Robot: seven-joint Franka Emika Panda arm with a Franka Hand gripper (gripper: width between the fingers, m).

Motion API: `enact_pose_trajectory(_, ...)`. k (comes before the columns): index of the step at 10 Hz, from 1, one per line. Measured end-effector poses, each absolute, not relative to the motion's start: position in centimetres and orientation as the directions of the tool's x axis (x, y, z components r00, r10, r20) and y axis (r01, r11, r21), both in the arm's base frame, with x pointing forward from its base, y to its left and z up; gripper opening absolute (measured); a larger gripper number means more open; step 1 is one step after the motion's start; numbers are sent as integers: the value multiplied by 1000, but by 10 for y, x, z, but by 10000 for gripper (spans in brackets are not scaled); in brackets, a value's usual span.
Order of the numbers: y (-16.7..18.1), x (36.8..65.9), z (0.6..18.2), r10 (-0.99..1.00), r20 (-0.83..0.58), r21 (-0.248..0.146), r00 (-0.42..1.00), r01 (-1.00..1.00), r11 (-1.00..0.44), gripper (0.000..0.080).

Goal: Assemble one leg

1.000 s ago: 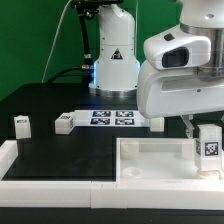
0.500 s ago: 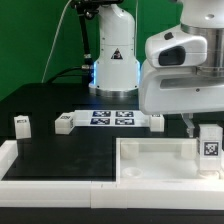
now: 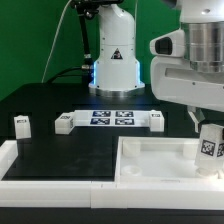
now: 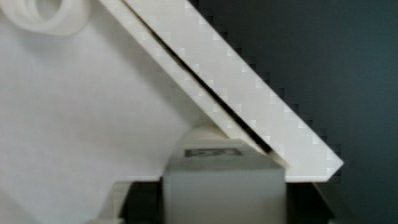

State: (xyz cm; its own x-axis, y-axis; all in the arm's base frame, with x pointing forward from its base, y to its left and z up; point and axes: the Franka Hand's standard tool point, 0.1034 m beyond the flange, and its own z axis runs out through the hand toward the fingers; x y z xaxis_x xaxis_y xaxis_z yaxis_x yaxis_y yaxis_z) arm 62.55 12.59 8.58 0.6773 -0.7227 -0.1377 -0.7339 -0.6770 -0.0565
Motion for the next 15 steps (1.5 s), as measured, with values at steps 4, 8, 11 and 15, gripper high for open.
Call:
enact_pose_trajectory(4,130,625,86,-862,-167,-30,479,-876,-481,301)
enact_pose_trajectory(8,132,623,89,-684,-131,-25,717,-692,-721,616)
enact_pose_trajectory(11,129,622,87,-360,-99,-41,928,-365,-930,648)
enact_pose_trajectory(15,120,624,84,60,-61,-68,996,56,-996,649)
